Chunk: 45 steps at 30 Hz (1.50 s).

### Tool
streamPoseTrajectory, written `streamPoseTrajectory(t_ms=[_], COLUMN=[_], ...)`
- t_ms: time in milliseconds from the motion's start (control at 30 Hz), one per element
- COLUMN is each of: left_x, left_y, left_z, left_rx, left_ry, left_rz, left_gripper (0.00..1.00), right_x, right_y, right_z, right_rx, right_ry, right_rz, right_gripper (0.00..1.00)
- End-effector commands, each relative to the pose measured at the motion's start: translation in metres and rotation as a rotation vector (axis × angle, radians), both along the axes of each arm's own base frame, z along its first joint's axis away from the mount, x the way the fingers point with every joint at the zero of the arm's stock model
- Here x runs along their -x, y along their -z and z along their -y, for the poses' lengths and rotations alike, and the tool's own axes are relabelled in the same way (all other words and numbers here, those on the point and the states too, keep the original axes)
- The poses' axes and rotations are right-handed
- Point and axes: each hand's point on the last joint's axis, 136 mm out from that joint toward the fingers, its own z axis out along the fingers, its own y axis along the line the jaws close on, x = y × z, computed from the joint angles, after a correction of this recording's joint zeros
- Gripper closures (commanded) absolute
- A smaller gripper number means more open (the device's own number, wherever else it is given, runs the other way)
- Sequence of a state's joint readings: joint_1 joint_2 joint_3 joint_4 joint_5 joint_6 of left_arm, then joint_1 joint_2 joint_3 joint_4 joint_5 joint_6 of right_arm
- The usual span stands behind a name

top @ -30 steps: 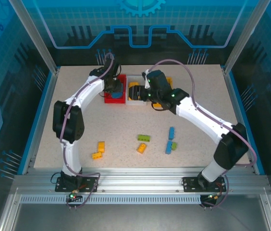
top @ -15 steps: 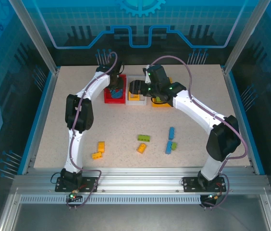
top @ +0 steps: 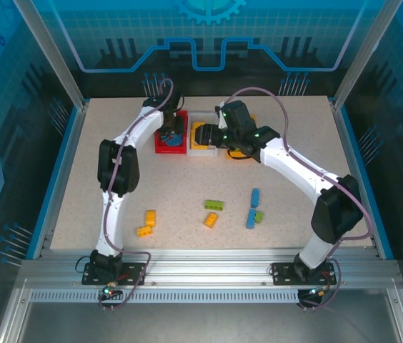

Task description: Sort the legos into containers by color

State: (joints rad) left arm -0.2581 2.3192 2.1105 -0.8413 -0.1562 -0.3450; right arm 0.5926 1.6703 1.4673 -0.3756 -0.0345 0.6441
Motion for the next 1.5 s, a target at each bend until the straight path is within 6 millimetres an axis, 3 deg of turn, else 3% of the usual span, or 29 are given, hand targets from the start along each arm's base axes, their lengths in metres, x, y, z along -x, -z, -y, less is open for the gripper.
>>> streamPoseTrajectory(t_ms=[0,133,267,433,633,733,833,1000,1200,1333,1467], left_x=[0.008,0.023,0.052,0.119,0.223,0.269,0.303,0.329,0.333,0.331,0.33], left_y=[-0.073,-0.113,-0.145,-0.168,-0.156,-0.138,-0.12,-0.108,-0.102,-0.101,-0.103], left_z=[0.011,0.019,0.032,0.055,0.069,0.062,0.045,0.021,0.029,0.035,0.039], left_rx=[0.093,0.151,0.222,0.323,0.458,0.5,0.534,0.524,0.554,0.567,0.571], left_ry=[0.0,0.002,0.027,0.099,0.093,0.046,-0.019,-0.063,-0.031,-0.013,0.006], left_rz=[0.116,0.189,0.247,0.287,0.293,0.279,0.256,0.251,0.22,0.212,0.212], left_gripper=[0.54,0.56,0.56,0.54,0.53,0.52,0.52,0.52,0.51,0.52,0.52], right_x=[0.009,0.022,0.048,0.106,0.154,0.16,0.159,0.153,0.136,0.133,0.136], right_y=[-0.012,-0.003,0.018,0.061,0.128,0.145,0.16,0.184,0.197,0.207,0.216], right_z=[0.014,0.027,0.034,0.019,0.024,0.026,0.024,0.017,0.01,0.01,0.014], right_rx=[0.015,0.078,0.2,0.435,0.612,0.7,0.787,0.85,0.89,0.882,0.877], right_ry=[0.0,0.007,-0.022,-0.236,-0.474,-0.534,-0.588,-0.622,-0.592,-0.585,-0.583], right_rz=[0.047,0.051,0.043,0.056,-0.064,-0.079,-0.102,-0.139,-0.124,-0.164,-0.193], right_gripper=[0.27,0.29,0.29,0.23,0.18,0.15,0.14,0.13,0.16,0.26,0.44])
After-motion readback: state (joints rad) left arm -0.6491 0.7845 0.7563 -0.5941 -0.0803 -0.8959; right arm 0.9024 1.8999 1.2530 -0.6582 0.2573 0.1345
